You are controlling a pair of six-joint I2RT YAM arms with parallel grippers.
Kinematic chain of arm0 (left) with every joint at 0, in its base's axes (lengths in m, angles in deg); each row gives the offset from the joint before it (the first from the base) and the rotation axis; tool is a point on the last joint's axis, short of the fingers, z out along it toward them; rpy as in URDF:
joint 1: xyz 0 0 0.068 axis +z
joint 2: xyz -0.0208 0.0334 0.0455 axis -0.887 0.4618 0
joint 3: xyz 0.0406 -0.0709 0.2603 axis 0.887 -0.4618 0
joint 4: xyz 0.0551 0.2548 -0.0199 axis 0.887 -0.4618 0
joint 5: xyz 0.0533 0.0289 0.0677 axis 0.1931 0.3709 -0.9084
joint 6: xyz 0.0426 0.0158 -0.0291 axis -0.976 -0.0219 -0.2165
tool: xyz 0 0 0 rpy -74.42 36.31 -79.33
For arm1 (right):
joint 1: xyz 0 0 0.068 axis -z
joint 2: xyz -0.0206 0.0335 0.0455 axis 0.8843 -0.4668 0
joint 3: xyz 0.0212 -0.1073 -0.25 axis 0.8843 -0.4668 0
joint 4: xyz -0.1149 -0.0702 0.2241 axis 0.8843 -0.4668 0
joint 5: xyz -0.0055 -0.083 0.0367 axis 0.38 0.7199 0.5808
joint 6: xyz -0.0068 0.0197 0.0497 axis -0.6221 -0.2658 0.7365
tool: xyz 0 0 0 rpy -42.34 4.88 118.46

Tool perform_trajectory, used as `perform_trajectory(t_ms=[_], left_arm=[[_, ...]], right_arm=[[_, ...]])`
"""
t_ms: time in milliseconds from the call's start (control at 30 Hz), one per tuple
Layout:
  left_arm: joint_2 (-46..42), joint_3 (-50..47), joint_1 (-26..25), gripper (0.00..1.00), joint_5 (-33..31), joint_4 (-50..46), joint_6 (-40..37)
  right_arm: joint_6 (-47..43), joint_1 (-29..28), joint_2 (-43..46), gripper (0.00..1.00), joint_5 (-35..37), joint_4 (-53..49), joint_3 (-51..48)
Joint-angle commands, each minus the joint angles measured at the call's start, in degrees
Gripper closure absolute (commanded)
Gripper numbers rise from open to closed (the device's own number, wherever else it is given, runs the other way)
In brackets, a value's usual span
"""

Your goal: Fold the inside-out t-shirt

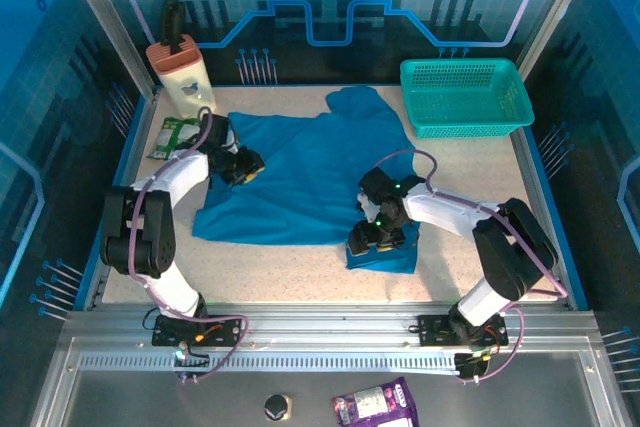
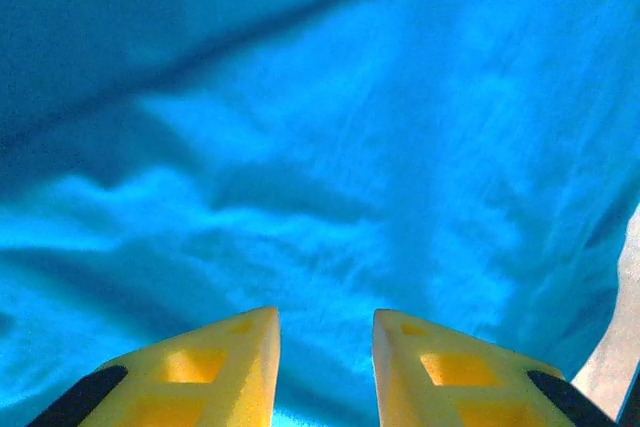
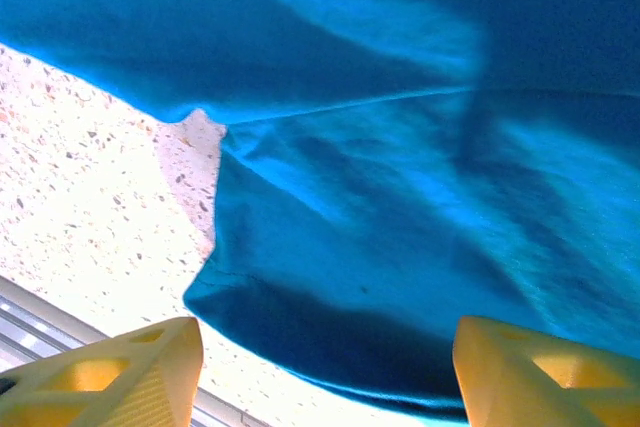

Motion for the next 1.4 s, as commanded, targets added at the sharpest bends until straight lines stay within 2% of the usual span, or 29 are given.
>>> perform_trajectory(t_ms=[0,167,333,533,733,867,1133,1233,1367], left_arm=[[-1.03,-1.09,-1.44,0.69,1.3,-1.91,0.29],[0.12,0.21,-2.14,0.69,1.22,-2.78,-0.52],[0.76,2.24,-2.15,0.68,1.54,-4.42,-2.25],[2.32,4.95,-2.14,0.68,1.67,-7.19,-4.24],[1.25,4.55,-2.14,0.68,1.25,-7.67,-4.67],[-0.13,3.57,-1.71,0.68,-1.79,-9.67,-6.49],[-4.31,-2.94,9.21,0.68,-1.62,-8.82,-7.29],[-4.95,-3.86,11.61,0.68,-2.48,-8.91,-7.33],[-5.15,-4.36,11.83,0.69,-2.74,-6.81,-5.98]], right_arm=[[-0.9,-1.98,-1.67,0.33,-1.49,-1.34,1.3],[1.53,-5.02,-0.68,0.33,0.46,-7.13,0.94],[8.83,-11.06,4.11,0.33,1.34,-16.22,-0.49],[13.18,-15.58,6.84,0.32,-1.36,-17.55,0.97],[10.64,-10.51,3.77,0.34,6.41,-17.28,5.94],[10.79,-8.27,1.17,0.35,6.83,-11.72,5.95],[16.18,-1.36,-0.94,0.26,3.51,3.0,-7.58],[18.0,1.77,0.96,0.24,5.71,2.75,-12.12],[19.18,6.85,6.14,0.22,8.68,0.52,-16.16]])
